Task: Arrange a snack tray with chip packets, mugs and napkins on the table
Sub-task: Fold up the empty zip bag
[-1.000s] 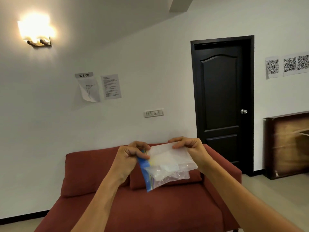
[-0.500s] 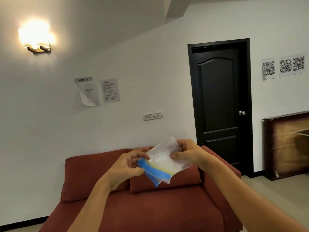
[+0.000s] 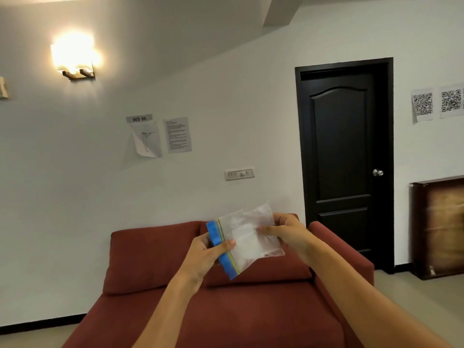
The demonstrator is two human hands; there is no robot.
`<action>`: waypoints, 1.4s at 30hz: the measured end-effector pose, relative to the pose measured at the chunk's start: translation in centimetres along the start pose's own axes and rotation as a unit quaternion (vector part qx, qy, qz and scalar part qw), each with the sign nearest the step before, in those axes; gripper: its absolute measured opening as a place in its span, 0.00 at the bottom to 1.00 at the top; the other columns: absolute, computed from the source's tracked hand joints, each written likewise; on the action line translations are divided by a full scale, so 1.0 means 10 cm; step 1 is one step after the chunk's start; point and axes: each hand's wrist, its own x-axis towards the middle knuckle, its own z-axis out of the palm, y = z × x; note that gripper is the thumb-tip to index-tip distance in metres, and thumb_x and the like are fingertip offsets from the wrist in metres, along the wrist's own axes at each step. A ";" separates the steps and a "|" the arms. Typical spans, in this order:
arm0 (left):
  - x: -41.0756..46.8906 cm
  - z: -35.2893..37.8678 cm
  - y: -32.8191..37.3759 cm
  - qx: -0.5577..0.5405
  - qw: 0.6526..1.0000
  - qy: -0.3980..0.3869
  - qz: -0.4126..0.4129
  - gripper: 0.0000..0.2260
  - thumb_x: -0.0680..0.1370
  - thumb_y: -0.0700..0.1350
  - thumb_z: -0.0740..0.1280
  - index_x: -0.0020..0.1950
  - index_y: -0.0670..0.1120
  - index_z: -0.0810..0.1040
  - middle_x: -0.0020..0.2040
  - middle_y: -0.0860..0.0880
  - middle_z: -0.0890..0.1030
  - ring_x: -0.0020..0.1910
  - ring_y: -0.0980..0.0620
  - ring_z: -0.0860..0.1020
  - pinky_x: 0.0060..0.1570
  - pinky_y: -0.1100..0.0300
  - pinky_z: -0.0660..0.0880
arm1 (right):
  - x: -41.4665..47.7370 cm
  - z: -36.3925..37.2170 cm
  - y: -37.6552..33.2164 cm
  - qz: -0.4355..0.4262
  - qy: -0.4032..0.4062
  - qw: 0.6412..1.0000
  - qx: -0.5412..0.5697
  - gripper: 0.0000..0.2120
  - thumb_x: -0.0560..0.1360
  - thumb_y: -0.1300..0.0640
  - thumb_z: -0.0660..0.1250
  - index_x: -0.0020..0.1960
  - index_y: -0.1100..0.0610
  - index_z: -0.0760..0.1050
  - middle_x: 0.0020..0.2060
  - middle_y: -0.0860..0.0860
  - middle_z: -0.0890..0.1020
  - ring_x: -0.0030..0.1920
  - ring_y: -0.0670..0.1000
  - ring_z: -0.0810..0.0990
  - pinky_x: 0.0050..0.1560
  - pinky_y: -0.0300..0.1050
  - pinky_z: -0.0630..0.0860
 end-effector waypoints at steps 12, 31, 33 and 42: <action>-0.09 0.53 -0.23 -0.143 0.974 0.174 0.021 0.16 0.72 0.48 0.77 0.59 0.51 0.82 0.51 0.50 0.87 0.50 0.50 0.86 0.41 0.54 0.83 | -0.14 0.25 0.25 0.144 -0.044 0.952 0.267 0.32 0.70 0.43 0.79 0.68 0.57 0.77 0.62 0.61 0.83 0.63 0.61 0.83 0.63 0.59 0.79; 0.14 0.08 -0.07 0.045 0.997 -0.027 0.061 0.09 0.77 0.42 0.73 0.57 0.48 0.84 0.52 0.48 0.87 0.51 0.52 0.85 0.46 0.64 0.80 | -0.08 0.04 0.16 0.062 -0.010 0.998 0.030 0.11 0.75 0.61 0.71 0.57 0.54 0.85 0.56 0.59 0.86 0.61 0.64 0.83 0.65 0.63 0.75; 0.10 0.07 -0.09 0.025 0.997 -0.031 0.060 0.09 0.78 0.38 0.72 0.56 0.48 0.85 0.51 0.48 0.88 0.48 0.53 0.85 0.43 0.64 0.79 | -0.10 0.04 0.22 0.018 0.002 0.998 0.053 0.13 0.76 0.66 0.70 0.58 0.57 0.85 0.57 0.62 0.85 0.62 0.67 0.81 0.65 0.67 0.74; -0.05 -0.20 -0.06 -0.102 0.971 -0.218 0.011 0.09 0.78 0.33 0.66 0.44 0.40 0.85 0.64 0.44 0.80 0.59 0.44 0.79 0.49 0.53 0.78 | -0.20 0.05 0.24 -0.126 -0.012 0.990 0.058 0.20 0.76 0.77 0.63 0.41 0.59 0.87 0.52 0.56 0.85 0.54 0.57 0.83 0.50 0.46 0.82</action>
